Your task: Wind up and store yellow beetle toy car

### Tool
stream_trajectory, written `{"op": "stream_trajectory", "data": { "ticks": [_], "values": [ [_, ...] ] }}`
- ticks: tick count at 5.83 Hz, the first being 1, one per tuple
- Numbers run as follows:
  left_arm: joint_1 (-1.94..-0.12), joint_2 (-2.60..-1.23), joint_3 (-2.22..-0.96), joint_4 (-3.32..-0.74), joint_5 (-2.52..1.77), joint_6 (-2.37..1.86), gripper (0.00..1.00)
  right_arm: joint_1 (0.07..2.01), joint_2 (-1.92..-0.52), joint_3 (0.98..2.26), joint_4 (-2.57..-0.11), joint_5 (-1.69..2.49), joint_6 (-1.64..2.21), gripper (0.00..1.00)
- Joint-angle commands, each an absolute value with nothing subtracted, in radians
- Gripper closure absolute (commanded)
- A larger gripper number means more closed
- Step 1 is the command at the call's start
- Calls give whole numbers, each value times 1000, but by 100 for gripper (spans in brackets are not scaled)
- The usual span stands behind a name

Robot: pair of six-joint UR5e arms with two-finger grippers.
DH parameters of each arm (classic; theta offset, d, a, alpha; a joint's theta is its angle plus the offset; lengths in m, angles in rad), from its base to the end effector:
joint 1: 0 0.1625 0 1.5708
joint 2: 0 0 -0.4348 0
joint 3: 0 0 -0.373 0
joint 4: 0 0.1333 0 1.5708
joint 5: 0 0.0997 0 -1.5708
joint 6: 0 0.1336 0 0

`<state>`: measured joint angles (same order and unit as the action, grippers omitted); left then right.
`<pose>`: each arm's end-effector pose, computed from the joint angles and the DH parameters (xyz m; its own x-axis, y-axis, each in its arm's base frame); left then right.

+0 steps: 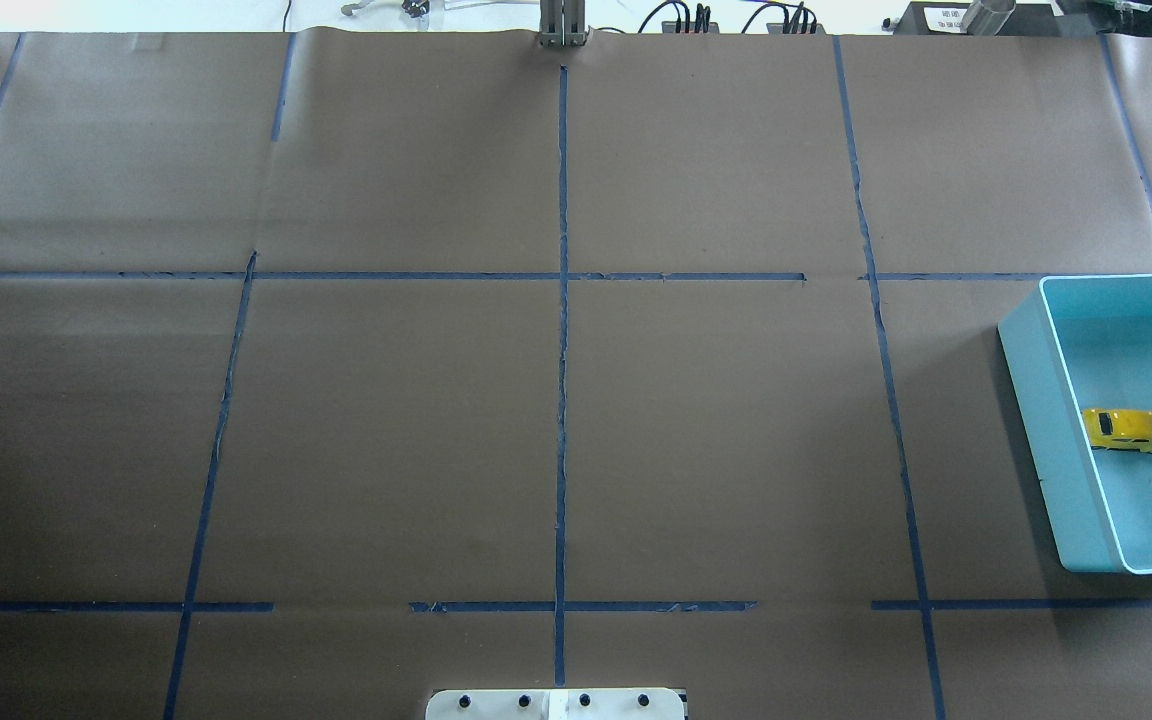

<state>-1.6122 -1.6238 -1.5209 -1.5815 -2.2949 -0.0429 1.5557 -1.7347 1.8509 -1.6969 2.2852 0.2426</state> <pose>-0.0653 -0.4948 0.6942 0.7464 -0.0647 -0.6624 0.0735 0.9972 -0.0146 0.0398 -0.3989 0.6501 0.7370 0.2354 0.6336 -0.1668 0.9717 -0.1670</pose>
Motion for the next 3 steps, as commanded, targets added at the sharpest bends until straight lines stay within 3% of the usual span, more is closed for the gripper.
{"op": "stream_trajectory", "data": {
  "ticks": [1,3],
  "values": [
    [-1612,-1624,-1522,-1582,-2295,-43,0,1551,-1733,1851,-1697,2284,242,0],
    [-1612,-1624,-1520,-1582,-2295,-43,0,1546,-1730,1853,-1697,2284,244,0]
  ]
}}
